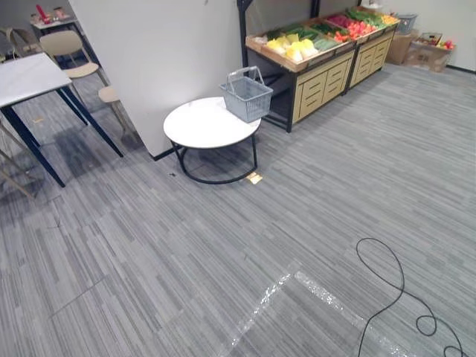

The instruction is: Pick vegetable in the basket

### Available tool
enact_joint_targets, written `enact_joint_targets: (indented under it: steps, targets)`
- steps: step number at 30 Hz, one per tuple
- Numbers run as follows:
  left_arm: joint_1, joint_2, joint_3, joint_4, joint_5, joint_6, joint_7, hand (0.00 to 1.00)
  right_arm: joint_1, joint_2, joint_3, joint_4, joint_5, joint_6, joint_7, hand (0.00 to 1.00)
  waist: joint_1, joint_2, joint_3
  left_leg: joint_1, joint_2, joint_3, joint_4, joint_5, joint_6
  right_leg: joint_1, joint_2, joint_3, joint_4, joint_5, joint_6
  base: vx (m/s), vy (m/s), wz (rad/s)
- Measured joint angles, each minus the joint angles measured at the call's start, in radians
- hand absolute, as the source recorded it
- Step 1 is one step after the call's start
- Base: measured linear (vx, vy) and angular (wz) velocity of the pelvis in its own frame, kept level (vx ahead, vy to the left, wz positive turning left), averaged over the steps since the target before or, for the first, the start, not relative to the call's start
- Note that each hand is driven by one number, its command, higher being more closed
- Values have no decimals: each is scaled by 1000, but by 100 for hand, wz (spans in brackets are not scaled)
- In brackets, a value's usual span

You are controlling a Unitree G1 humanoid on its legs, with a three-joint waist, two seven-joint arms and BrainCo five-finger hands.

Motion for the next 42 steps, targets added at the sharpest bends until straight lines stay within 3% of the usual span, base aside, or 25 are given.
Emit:
enact_joint_targets:
  steps: [5,42]
  targets:
    - [-4,2,-6,0,2,0,0,0,-32,-1,0,3,-1,-1,4,0,1,-1,12,15,1,21,0,-9,-14,7,0,1,0,0,13,17,2,-9]
    - [-18,6,-8,19,8,-2,3,0,-24,2,14,1,61,-20,10,0,2,-12,29,26,18,52,-6,-12,-12,-2,20,27,-9,0,13,-14,-9,-2]
